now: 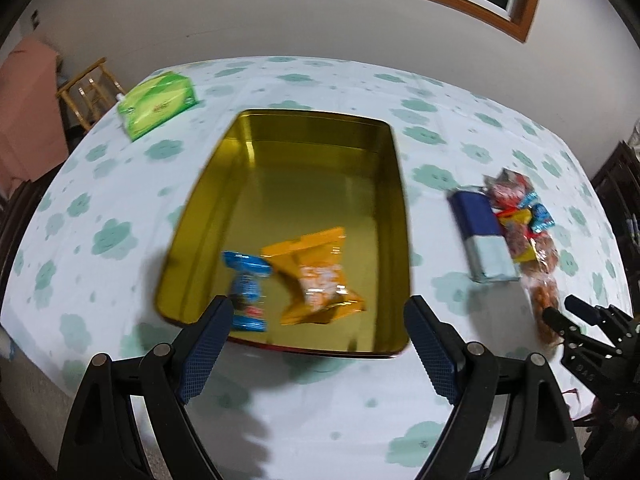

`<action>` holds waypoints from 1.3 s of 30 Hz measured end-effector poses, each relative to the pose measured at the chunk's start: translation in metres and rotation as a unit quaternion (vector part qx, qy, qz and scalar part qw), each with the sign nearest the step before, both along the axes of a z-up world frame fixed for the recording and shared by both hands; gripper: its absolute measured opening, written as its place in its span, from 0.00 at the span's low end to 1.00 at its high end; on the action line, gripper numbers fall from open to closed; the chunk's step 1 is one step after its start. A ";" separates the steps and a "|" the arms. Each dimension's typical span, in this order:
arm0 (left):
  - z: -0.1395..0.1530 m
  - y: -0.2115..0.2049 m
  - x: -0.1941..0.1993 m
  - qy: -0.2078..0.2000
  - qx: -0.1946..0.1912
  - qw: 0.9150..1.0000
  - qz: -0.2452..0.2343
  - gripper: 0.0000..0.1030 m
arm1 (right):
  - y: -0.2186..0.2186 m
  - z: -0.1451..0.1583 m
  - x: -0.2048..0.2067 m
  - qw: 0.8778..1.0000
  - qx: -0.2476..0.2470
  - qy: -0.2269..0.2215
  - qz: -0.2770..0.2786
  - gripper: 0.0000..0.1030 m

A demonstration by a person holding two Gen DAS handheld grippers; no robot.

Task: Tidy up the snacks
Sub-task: 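Grasp the clear bag of orange crackers with the right tool and lift it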

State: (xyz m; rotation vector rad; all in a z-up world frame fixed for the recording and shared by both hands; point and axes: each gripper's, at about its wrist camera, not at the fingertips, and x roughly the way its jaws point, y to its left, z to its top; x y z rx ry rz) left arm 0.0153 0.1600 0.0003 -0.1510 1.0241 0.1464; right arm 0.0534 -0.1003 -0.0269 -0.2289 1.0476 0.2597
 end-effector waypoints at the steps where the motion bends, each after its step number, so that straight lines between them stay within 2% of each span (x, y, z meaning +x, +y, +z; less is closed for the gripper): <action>1: 0.000 -0.007 0.002 0.001 0.000 1.000 -0.007 0.82 | -0.005 -0.004 0.000 1.000 -0.002 0.003 -0.006 0.47; 11: -0.005 -0.045 0.017 0.006 0.006 0.999 -0.038 0.82 | -0.023 -0.032 0.009 0.999 0.010 0.025 -0.026 0.47; 16: -0.010 -0.061 0.023 0.013 0.007 0.999 -0.050 0.82 | -0.020 -0.031 0.007 1.000 0.012 0.011 -0.023 0.46; 18: -0.012 -0.069 0.027 0.016 0.007 0.998 -0.057 0.82 | -0.020 -0.031 0.005 1.000 0.014 0.006 -0.015 0.38; 19: -0.013 -0.073 0.028 0.017 0.007 0.998 -0.060 0.82 | -0.021 -0.031 0.003 1.000 0.014 0.005 -0.013 0.37; 28: -0.020 -0.099 0.043 0.027 0.001 0.996 -0.084 0.82 | -0.054 -0.030 0.000 0.999 0.016 0.001 -0.032 0.36; 33: -0.026 -0.108 0.050 0.031 0.000 0.996 -0.087 0.82 | -0.087 -0.029 0.019 0.998 0.013 -0.009 -0.063 0.36; 39: -0.032 -0.113 0.061 0.041 -0.012 0.996 -0.082 0.82 | -0.112 -0.033 0.061 0.996 0.025 -0.044 -0.078 0.36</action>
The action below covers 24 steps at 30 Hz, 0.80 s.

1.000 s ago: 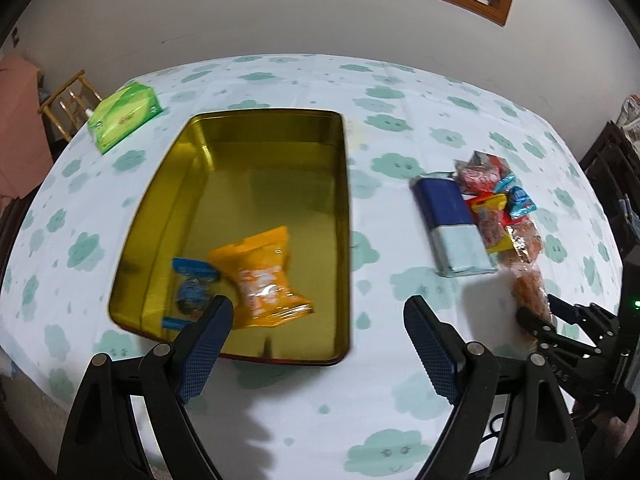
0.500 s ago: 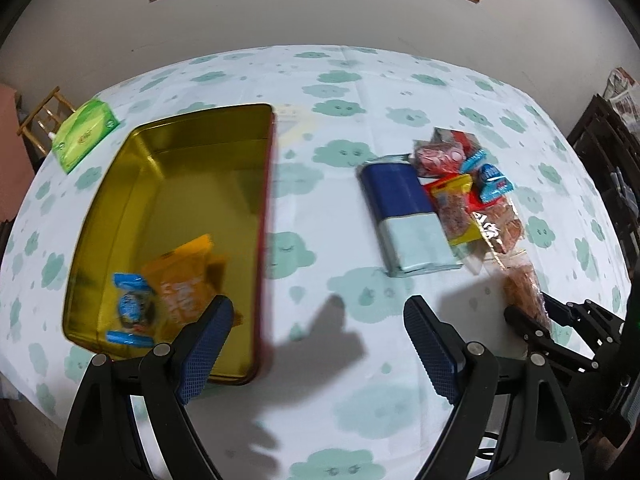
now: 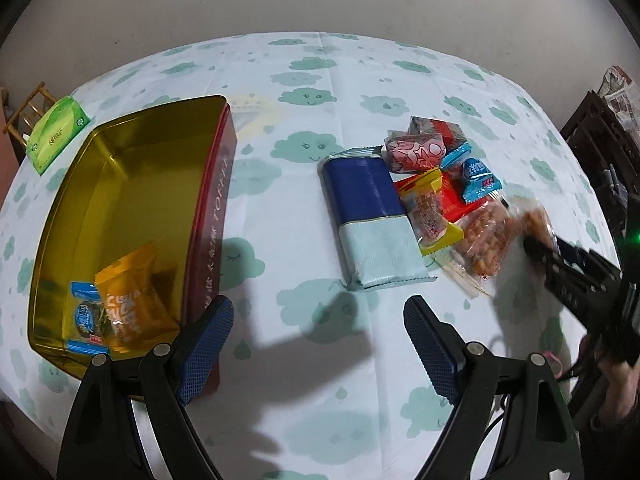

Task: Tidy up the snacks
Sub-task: 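Grasp the clear bag of orange crackers with the right tool and lift it, then grasp the blue-and-white wafer pack with the left tool while the right tool holds the cracker bag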

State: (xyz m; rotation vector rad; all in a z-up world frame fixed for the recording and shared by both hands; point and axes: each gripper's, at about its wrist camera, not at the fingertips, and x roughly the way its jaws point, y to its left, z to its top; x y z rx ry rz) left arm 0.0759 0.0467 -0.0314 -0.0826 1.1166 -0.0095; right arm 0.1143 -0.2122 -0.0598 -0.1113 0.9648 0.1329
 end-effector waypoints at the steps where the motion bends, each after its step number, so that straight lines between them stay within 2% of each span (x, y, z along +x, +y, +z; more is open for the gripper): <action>1: 0.000 -0.001 0.003 -0.001 0.001 1.000 0.002 0.82 | -0.002 -0.001 0.007 1.000 0.002 -0.004 0.000 0.36; 10: -0.005 -0.011 0.028 0.001 0.007 1.000 0.010 0.82 | -0.014 -0.003 0.040 1.000 0.002 -0.028 0.007 0.36; 15: -0.005 -0.017 0.044 -0.002 0.002 1.000 0.007 0.82 | -0.020 -0.005 0.041 0.999 0.008 -0.036 0.004 0.36; 24: -0.024 -0.034 0.056 0.021 0.012 1.000 -0.007 0.82 | -0.021 -0.004 0.041 0.999 0.011 -0.035 0.004 0.37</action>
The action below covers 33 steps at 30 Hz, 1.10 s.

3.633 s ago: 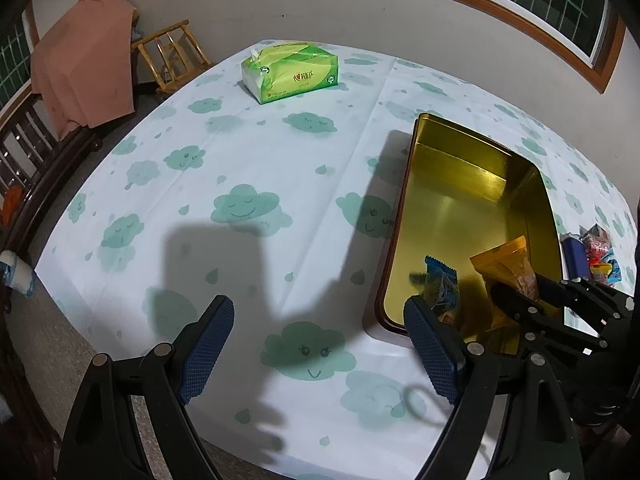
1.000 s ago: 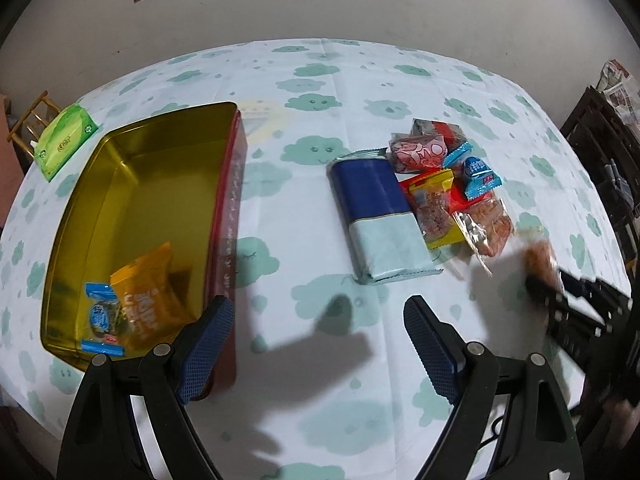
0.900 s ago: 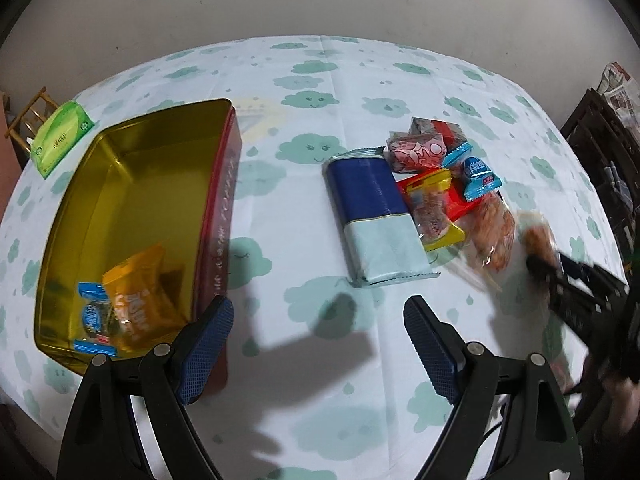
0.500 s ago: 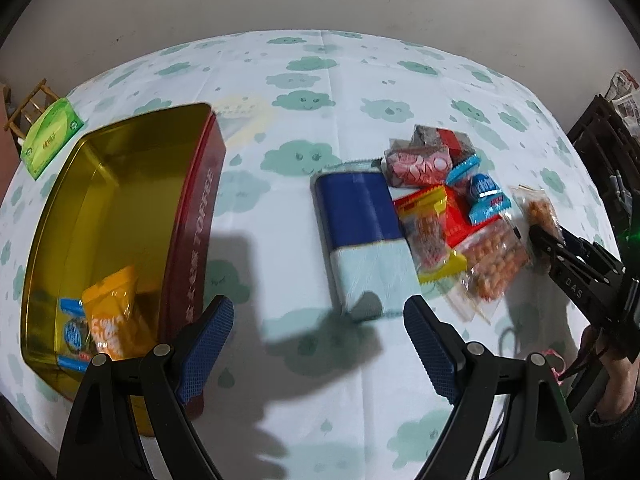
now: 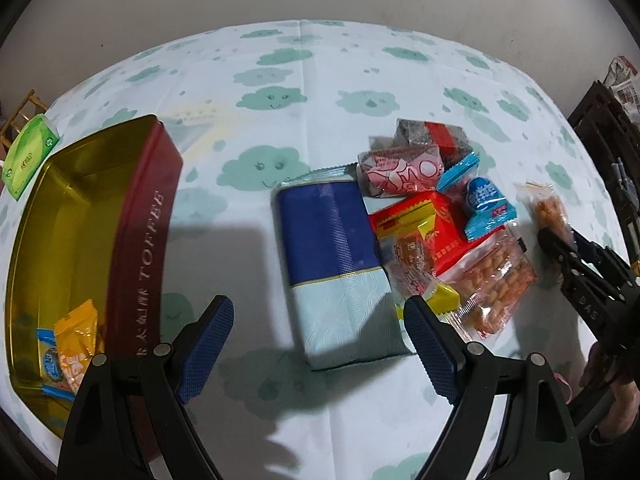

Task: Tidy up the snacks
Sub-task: 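Grasp the blue-and-white wafer pack with the left tool while the right tool holds the cracker bag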

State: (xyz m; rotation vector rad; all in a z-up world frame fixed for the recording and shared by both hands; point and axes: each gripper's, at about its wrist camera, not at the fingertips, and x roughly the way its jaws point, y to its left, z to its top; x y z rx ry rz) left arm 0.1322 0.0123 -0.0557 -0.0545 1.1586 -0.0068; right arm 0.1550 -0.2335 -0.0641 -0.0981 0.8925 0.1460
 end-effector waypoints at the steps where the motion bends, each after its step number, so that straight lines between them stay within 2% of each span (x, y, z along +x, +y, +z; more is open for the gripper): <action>1: -0.004 -0.001 0.003 0.005 0.001 1.000 0.002 0.82 | 0.000 0.000 0.000 1.000 0.000 0.000 0.000 0.37; 9: -0.016 0.006 0.019 0.015 -0.003 0.999 0.028 0.80 | 0.000 0.000 0.000 1.000 0.001 0.000 0.000 0.37; 13: -0.018 0.003 0.023 0.009 0.015 0.999 0.027 0.80 | 0.000 0.000 0.000 1.000 0.000 0.000 0.000 0.37; 16: -0.016 0.000 0.020 0.000 0.017 1.000 0.018 0.69 | 0.000 0.000 0.000 1.000 0.001 0.000 0.000 0.37; 21: -0.012 -0.003 0.016 -0.005 0.018 1.000 0.004 0.45 | 0.000 0.000 0.000 1.000 0.000 0.000 0.000 0.37; 33: -0.011 -0.001 -0.002 0.002 0.015 1.000 -0.009 0.45 | 0.000 -0.001 0.000 1.000 -0.001 0.000 0.000 0.37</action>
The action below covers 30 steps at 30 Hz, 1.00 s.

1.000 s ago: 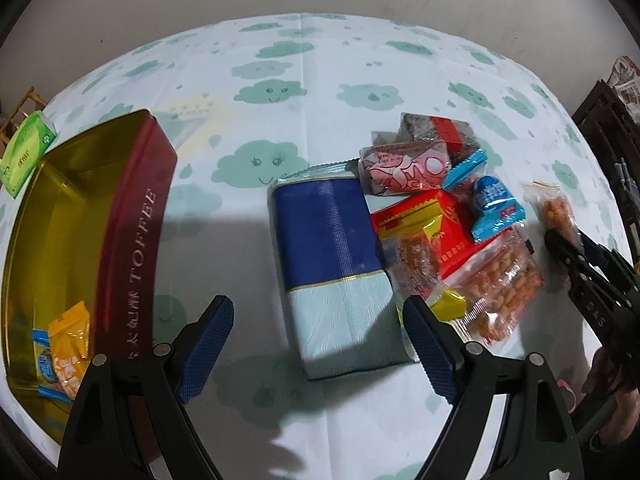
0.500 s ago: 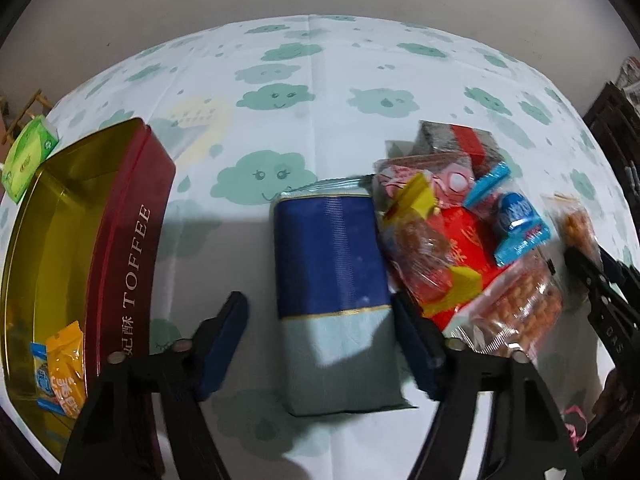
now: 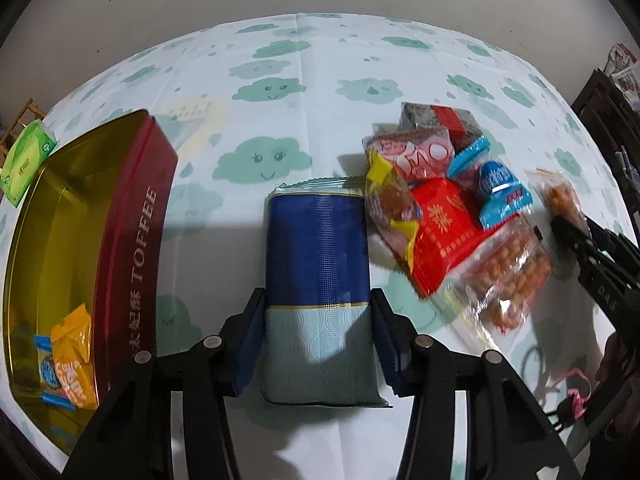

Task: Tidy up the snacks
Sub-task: 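Grasp the blue-and-white wafer pack with the left tool while the right tool holds the cracker bag, then carry the wafer pack into the tin with the left tool and release it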

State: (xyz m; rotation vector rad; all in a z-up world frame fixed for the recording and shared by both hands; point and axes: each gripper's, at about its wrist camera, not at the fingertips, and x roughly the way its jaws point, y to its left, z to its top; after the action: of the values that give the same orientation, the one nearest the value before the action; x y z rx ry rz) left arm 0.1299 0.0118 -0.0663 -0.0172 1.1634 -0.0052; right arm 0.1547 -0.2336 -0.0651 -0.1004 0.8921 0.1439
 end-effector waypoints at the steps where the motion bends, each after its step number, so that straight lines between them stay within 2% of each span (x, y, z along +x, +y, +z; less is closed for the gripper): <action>1: 0.000 0.001 -0.002 0.001 -0.002 1.000 -0.001 0.45 | 0.000 0.000 0.000 1.000 0.000 0.000 0.000 0.37; 12: 0.009 0.004 -0.021 -0.002 -0.004 1.000 -0.002 0.44 | 0.000 0.000 0.000 1.000 -0.001 0.000 0.000 0.37; 30: 0.056 0.029 -0.045 -0.030 -0.022 0.999 0.003 0.44 | 0.000 0.000 0.000 1.000 -0.001 0.000 0.000 0.37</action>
State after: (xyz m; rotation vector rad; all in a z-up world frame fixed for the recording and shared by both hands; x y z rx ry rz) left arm 0.0852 0.0407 -0.0108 -0.0592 1.1022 -0.0248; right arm 0.1550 -0.2337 -0.0650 -0.1026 0.8918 0.1427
